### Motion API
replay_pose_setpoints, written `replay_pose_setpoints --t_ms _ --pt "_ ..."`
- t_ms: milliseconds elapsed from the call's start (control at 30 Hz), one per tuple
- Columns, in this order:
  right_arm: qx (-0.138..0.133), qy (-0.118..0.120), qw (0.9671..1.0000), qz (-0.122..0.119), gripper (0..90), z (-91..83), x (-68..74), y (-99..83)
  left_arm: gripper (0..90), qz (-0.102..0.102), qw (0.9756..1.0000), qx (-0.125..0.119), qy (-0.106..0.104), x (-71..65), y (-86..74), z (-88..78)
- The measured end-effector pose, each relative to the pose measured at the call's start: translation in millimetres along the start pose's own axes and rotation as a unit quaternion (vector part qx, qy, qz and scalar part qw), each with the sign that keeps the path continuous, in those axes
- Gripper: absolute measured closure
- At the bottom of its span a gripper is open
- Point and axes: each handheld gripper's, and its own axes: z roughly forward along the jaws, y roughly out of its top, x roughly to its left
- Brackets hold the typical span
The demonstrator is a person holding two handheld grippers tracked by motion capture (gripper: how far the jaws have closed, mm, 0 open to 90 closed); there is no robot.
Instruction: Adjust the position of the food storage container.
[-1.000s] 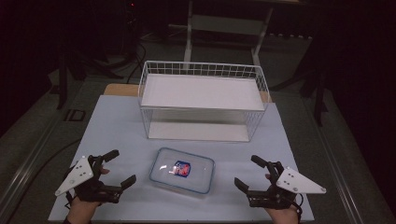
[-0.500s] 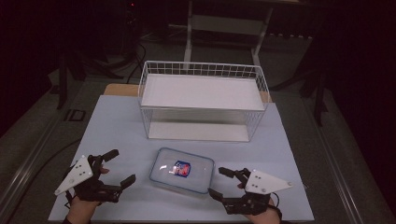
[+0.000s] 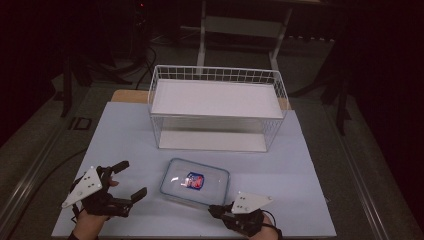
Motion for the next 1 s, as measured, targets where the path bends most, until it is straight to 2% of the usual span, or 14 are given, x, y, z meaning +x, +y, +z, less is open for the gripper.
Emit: replay_pose_setpoints --t_ms 167,300,367,400,533,600,733,767,933,1000 --pt "0.031 0.001 0.9995 -0.01 89.8 9.9 1.1 -6.6 0.4 -0.001 1.0 0.003 -0.001 0.2 -0.7 0.8" --pt "0.047 -0.013 0.9988 -0.009 89.9 13.1 -3.1 -10.2 0.4 -0.001 1.0 0.005 -0.003 -0.3 -1.3 2.0" --pt "0.044 -0.009 0.999 -0.003 89.9 12.9 -5.3 -10.9 0.4 -0.001 1.0 0.005 -0.004 -0.4 -1.3 2.1" --pt "0.046 -0.019 0.9987 -0.007 89.9 12.2 -6.4 -10.7 0.4 -0.002 1.0 0.004 -0.004 -0.4 -1.4 2.2" --pt "0.049 -0.031 0.9983 -0.005 89.9 10.4 -10.5 -10.9 0.4 -0.005 0.9999 0.008 -0.005 -0.9 -2.4 3.1" --pt "0.049 -0.032 0.9983 0.002 89.9 9.8 -13.3 -11.2 0.4 -0.005 0.9999 0.008 -0.006 -1.2 -2.6 3.5" --pt "0.047 -0.039 0.9981 -0.002 89.9 8.7 -15.1 -11.1 0.5 -0.006 0.9999 0.009 -0.008 -1.2 -3.0 3.9" --pt "0.049 -0.048 0.9976 0.004 89.9 8.4 -18.0 -11.4 0.5 -0.006 0.9999 0.009 -0.008 -1.3 -3.2 4.1" --pt "0.047 -0.061 0.9969 0.018 89.9 6.1 -25.5 -12.6 0.4 -0.007 0.9999 0.012 -0.009 -1.1 -3.5 4.4" --pt "0.046 -0.057 0.9971 0.023 89.9 5.3 -26.8 -12.5 0.5 -0.007 0.9998 0.013 -0.01 -0.9 -3.7 4.6"
